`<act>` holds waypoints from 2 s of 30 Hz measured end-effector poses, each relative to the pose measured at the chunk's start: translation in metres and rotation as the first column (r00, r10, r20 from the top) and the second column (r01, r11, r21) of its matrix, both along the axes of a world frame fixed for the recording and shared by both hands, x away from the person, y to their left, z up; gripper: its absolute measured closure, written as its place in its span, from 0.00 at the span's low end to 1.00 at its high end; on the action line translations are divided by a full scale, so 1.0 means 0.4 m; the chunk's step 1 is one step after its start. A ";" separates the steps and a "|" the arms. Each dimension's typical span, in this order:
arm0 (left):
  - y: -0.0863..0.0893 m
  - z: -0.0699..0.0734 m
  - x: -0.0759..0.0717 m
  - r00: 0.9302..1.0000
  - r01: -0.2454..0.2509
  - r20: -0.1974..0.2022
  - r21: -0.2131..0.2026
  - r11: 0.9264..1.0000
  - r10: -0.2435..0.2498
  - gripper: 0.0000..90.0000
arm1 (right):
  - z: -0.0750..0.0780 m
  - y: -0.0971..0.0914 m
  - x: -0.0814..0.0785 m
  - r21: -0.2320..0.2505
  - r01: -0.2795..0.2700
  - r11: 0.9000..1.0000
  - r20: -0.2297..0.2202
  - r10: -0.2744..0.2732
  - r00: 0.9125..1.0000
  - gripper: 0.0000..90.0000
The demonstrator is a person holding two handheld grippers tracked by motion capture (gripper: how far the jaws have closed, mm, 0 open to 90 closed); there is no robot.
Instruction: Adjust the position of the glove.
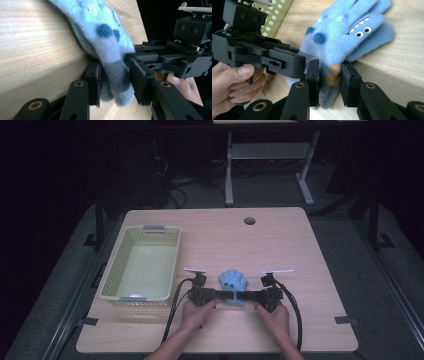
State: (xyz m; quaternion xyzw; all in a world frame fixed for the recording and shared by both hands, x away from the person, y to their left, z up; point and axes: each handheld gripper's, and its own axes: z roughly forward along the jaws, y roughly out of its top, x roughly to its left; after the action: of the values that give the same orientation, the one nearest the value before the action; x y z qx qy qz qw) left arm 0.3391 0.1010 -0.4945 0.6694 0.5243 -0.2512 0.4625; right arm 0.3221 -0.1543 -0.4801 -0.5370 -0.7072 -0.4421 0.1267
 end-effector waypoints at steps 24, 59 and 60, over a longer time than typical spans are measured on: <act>-0.010 0.000 0.007 0.999 0.024 0.024 0.005 1.000 -0.025 0.76 | 0.003 0.002 -0.003 -0.002 0.006 1.000 0.002 -0.006 1.000 0.80; 0.027 0.142 -0.006 0.988 0.042 0.149 -0.041 0.998 -0.036 0.78 | 0.133 0.014 -0.021 0.063 -0.022 0.998 0.112 0.015 0.994 0.82; 0.027 0.142 -0.006 0.988 0.042 0.149 -0.041 0.998 -0.036 0.78 | 0.133 0.014 -0.021 0.063 -0.022 0.998 0.112 0.015 0.994 0.82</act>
State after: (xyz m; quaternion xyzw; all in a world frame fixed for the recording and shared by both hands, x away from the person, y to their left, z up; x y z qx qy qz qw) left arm 0.3366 0.1117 -0.4378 0.6861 0.4697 -0.2211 0.5097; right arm 0.3136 -0.1486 -0.4270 -0.5006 -0.7036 -0.4925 0.1085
